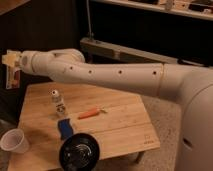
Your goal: Place the eraser in the ceramic cup
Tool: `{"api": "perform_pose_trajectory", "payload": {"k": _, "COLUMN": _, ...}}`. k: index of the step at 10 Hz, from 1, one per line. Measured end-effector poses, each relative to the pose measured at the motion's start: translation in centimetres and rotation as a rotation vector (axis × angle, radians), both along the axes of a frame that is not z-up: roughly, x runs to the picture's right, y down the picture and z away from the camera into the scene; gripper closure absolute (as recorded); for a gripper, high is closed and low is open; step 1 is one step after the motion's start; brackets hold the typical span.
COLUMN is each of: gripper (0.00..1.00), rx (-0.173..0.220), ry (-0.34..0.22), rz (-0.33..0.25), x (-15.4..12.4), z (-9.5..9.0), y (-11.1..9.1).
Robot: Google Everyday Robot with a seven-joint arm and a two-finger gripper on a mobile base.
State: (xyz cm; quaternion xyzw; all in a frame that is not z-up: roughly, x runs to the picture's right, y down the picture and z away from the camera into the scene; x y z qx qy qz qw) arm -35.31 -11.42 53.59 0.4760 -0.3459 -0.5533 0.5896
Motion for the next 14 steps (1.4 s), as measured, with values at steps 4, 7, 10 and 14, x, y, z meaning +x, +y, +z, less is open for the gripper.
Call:
{"api": "perform_pose_trajectory", "payload": {"k": 4, "gripper": 0.94, "rx": 0.210, "ry": -0.128, "rz": -0.042, "x": 0.8, "z": 0.3, "y": 0.1}}
{"api": "perform_pose_trajectory", "payload": {"k": 7, "gripper": 0.94, "rx": 0.274, "ry": -0.142, "rz": -0.095, "x": 0.1, "z": -0.7, "y": -0.3}}
{"api": "perform_pose_trajectory", "payload": {"k": 10, "gripper": 0.94, "rx": 0.276, "ry": -0.198, "rz": -0.137, "x": -0.4, "z": -1.6, "y": -0.1}}
{"api": "perform_pose_trajectory", "payload": {"k": 14, "gripper": 0.94, "rx": 0.264, "ry": -0.286, "rz": -0.205, "x": -1.9, "z": -3.7, "y": 2.2}}
